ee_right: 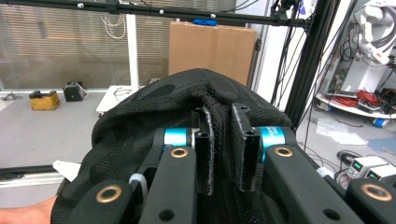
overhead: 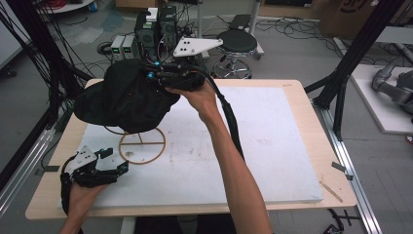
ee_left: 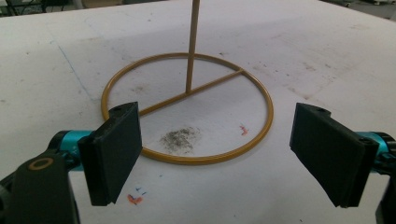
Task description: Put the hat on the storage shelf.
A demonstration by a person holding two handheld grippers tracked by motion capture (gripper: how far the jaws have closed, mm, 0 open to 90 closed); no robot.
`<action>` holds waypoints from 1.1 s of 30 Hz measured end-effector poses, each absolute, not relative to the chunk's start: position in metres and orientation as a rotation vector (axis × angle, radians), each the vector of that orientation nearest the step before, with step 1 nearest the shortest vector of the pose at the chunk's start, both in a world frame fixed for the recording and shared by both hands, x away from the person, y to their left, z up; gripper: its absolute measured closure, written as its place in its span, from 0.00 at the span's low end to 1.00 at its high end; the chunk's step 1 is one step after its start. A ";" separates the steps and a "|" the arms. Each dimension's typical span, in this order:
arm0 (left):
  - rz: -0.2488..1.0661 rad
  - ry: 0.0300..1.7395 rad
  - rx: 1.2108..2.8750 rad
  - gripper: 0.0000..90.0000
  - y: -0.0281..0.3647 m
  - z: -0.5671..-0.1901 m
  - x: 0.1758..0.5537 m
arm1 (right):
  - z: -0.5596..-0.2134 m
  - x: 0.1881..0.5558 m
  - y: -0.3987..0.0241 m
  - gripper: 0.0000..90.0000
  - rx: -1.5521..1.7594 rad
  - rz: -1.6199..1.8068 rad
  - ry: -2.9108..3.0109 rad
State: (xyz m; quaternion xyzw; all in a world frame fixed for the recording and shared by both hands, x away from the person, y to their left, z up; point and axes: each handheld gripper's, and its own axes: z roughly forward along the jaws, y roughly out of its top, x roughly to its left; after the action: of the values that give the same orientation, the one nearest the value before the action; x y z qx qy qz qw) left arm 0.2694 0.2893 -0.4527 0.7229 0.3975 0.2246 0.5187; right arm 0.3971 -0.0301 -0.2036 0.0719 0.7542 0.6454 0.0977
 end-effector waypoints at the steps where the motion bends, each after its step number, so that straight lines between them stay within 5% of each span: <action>1: 0.538 0.954 1.734 0.19 0.289 -0.453 0.269 | -0.204 0.398 -0.029 0.91 0.207 1.909 2.231; 33: 0.537 0.951 1.736 0.19 0.290 -0.453 0.270 | -0.205 0.397 -0.026 0.91 0.210 1.900 2.238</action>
State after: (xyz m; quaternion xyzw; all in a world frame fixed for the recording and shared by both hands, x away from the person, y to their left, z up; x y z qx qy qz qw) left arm 0.2698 0.2897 -0.4527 0.7235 0.3965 0.2241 0.5188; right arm 0.3971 -0.0261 -0.2051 0.0708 0.7568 0.6423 0.0989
